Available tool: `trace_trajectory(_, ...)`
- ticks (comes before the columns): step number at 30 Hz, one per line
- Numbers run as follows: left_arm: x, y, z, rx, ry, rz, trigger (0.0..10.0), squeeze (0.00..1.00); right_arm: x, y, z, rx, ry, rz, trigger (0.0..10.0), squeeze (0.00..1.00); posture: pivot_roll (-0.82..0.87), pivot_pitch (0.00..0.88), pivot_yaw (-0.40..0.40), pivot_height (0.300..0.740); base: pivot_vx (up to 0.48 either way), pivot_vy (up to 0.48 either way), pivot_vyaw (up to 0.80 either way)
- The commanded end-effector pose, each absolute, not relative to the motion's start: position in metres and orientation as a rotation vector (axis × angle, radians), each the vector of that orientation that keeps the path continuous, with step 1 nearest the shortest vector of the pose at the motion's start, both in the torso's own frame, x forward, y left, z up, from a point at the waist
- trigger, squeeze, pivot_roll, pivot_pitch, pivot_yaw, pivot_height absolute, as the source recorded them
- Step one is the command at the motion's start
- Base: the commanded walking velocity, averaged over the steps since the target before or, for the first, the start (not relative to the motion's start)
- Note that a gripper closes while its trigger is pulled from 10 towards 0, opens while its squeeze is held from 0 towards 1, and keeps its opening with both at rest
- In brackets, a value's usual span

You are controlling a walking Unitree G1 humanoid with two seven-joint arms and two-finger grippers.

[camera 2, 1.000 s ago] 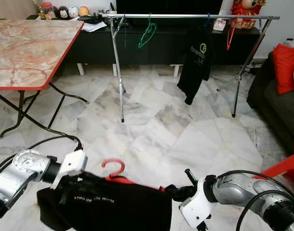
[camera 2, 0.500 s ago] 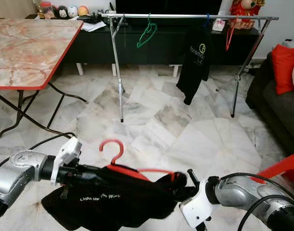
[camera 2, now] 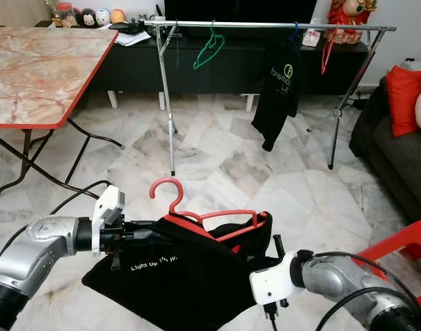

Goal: Hang hanger

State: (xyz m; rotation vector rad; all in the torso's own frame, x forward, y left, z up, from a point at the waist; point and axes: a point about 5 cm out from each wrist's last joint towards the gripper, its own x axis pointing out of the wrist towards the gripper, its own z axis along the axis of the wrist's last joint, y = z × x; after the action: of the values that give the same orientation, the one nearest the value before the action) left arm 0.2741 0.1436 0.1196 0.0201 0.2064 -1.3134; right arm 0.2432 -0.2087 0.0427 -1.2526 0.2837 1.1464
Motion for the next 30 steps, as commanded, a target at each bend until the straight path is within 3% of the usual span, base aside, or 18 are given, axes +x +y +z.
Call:
trace_trajectory(1, 0.284, 0.152, 0.139, 0.043, 0.078, -1.232, 10.0, 0.0, 0.234, -0.223, 0.028, -1.236, 0.416, 1.136, 0.0, 0.0, -0.12, 0.0, -0.084, 0.74, 0.0, 0.0, 0.0)
trace_trajectory(3, 0.285, 0.147, 0.136, 0.041, 0.062, -1.2, 10.0, 0.0, 0.237, -0.217, 0.027, -1.171, 0.41, 1.087, 0.5, 0.0, -0.12, 0.0, -0.084, 0.74, 0.0, 0.0, 0.0)
trace_trajectory(4, 0.285, 0.143, 0.134, 0.046, 0.058, -1.197, 10.0, 0.0, 0.24, -0.215, 0.027, -1.133, 0.414, 1.046, 3.1, 0.0, -0.12, 0.0, -0.084, 0.74, 0.0, 0.0, 0.0)
trace_trajectory(5, 0.285, 0.142, 0.133, 0.052, 0.057, -1.191, 10.0, 0.0, 0.241, -0.215, 0.027, -1.123, 0.416, 1.037, 6.4, 0.0, -0.12, 0.0, -0.083, 0.74, 0.0, 0.0, 0.0)
trace_trajectory(6, 0.286, 0.141, 0.132, 0.058, 0.057, -1.184, 10.0, 0.0, 0.241, -0.214, 0.027, -1.118, 0.42, 1.034, 6.4, 0.0, -0.12, 0.0, -0.083, 0.74, 0.0, 0.0, 0.0)
trace_trajectory(7, 0.286, 0.139, 0.13, 0.066, 0.063, -1.186, 10.0, 0.0, 0.24, -0.214, 0.026, -1.101, 0.434, 1.049, 9.3, 0.15, -0.12, 0.0, -0.085, 0.74, 0.0, 0.0, 0.0)
trace_trajectory(8, 0.286, 0.138, 0.129, 0.071, 0.061, -1.182, 10.0, 0.0, 0.238, -0.214, 0.025, -1.085, 0.446, 1.064, 10.0, 0.84, -0.12, 0.0, -0.085, 0.74, 0.0, 0.0, 0.0)
trace_trajectory(9, 0.287, 0.136, 0.128, 0.068, 0.056, -1.17, 10.0, 0.0, 0.236, -0.215, 0.025, -1.068, 0.457, 1.077, 10.0, 1.0, -0.12, 0.0, -0.085, 0.74, 0.0, 0.0, 0.0)
trace_trajectory(15, 0.283, 0.134, 0.119, 0.128, 0.1, -1.204, 10.0, 0.0, 0.227, -0.22, 0.027, -1.031, 0.497, 1.146, 10.0, 1.0, -0.12, 0.0, -0.078, 0.74, 0.0, 0.0, 0.0)
trace_trajectory(18, 0.284, 0.136, 0.115, 0.19, 0.125, -1.208, 10.0, 0.0, 0.227, -0.225, 0.03, -1.051, 0.505, 1.156, 10.0, 0.87, -0.12, 0.0, -0.076, 0.74, 0.0, 0.0, 0.0)
trace_trajectory(19, 0.284, 0.136, 0.114, 0.199, 0.128, -1.207, 10.0, 0.0, 0.228, -0.226, 0.031, -1.053, 0.507, 1.154, 10.0, 0.87, -0.12, 0.0, -0.076, 0.74, 0.0, 0.0, 0.0)
trace_trajectory(20, 0.285, 0.137, 0.113, 0.215, 0.137, -1.21, 10.0, 0.0, 0.228, -0.227, 0.032, -1.061, 0.507, 1.157, 10.0, 0.24, -0.12, 0.0, -0.076, 0.74, 0.0, 0.0, 0.0)
trace_trajectory(21, 0.284, 0.137, 0.111, 0.237, 0.149, -1.215, 10.0, 0.0, 0.228, -0.227, 0.033, -1.066, 0.507, 1.164, 10.0, 0.04, -0.12, 0.0, -0.073, 0.74, 0.0, 0.0, 0.0)
trace_trajectory(26, 0.278, 0.14, 0.095, 0.387, 0.234, -1.276, 10.0, 0.0, 0.232, -0.23, 0.043, -1.079, 0.491, 1.178, 10.0, 0.0, -0.12, 0.0, -0.069, 0.74, 0.0, 0.0, 0.0)
trace_trajectory(27, 0.277, 0.141, 0.092, 0.42, 0.254, -1.291, 10.0, 0.0, 0.233, -0.229, 0.047, -1.053, 0.471, 1.186, 10.0, 1.0, -0.12, 0.0, -0.068, 0.74, 0.0, 0.0, 0.0)
trace_trajectory(30, 0.275, 0.142, 0.087, 0.473, 0.284, -1.32, 10.0, 0.0, 0.232, -0.224, 0.056, -1.001, 0.443, 1.24, 10.0, 1.0, -0.12, 0.0, -0.068, 0.74, 0.0, 0.0, 0.0)
